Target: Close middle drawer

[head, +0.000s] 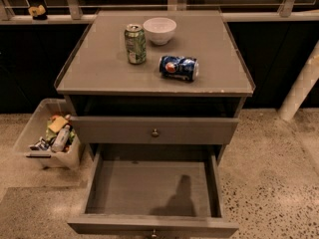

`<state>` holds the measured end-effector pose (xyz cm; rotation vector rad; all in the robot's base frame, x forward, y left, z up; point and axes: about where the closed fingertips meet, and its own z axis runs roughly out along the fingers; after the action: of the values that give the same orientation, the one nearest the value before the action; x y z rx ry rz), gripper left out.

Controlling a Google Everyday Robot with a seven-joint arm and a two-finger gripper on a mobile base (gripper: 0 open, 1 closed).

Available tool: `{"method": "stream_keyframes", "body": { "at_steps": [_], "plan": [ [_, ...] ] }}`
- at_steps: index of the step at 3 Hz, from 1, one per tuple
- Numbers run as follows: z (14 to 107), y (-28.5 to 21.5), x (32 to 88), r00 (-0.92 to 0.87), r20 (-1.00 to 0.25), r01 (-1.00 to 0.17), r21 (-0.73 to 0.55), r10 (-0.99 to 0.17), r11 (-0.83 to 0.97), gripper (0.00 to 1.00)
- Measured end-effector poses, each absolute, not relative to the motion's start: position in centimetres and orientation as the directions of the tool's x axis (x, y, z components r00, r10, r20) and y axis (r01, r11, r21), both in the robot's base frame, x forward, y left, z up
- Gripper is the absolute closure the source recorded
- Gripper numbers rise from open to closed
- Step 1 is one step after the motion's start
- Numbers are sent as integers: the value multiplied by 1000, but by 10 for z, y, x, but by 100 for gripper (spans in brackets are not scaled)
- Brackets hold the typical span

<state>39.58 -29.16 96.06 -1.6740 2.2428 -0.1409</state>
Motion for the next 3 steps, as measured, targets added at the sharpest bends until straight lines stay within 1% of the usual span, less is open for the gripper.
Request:
{"method": "stream_keyframes", "body": {
  "at_steps": [1, 2, 3],
  "plan": [
    [930, -280, 384, -195, -211, -920, -300, -958, 253, 0],
    [873, -268, 373, -211, -257, -915, -288, -943, 283, 0],
    [801, -262, 355, -277, -312, -903, -239, -909, 357, 0]
  ]
}}
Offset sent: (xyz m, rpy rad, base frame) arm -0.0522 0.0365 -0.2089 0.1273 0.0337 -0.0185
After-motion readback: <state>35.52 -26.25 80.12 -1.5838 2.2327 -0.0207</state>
